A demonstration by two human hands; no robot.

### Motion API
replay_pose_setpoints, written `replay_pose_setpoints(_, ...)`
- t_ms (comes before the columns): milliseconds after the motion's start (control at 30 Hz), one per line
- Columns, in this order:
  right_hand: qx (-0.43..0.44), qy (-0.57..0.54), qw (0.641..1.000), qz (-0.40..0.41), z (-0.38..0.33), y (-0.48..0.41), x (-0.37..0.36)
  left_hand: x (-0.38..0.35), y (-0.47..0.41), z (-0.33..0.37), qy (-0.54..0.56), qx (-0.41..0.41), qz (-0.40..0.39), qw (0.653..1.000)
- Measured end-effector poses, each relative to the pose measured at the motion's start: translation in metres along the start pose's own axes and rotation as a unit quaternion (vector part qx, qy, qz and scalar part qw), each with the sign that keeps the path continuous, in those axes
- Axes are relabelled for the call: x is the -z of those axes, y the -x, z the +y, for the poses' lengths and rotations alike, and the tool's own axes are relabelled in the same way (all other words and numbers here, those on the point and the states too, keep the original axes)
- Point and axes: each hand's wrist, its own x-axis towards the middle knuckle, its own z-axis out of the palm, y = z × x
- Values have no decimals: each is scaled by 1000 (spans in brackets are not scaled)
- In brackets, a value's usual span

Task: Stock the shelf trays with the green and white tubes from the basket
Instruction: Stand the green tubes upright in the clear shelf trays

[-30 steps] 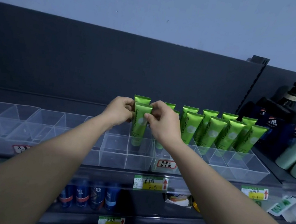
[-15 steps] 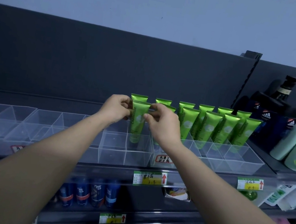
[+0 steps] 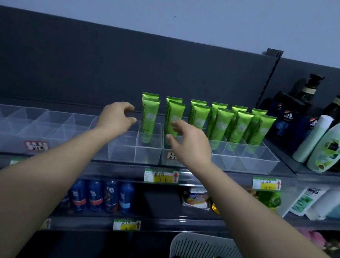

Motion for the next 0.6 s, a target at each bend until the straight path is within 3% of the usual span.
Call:
replay_pose_setpoints(267, 52, 76, 991, -93, 37, 73, 42, -6, 99, 30, -128, -33, 41, 990)
replay_pose_setpoints(600, 13, 156, 971, -181, 98, 159, 57, -60, 204, 58, -242, -79, -38, 966)
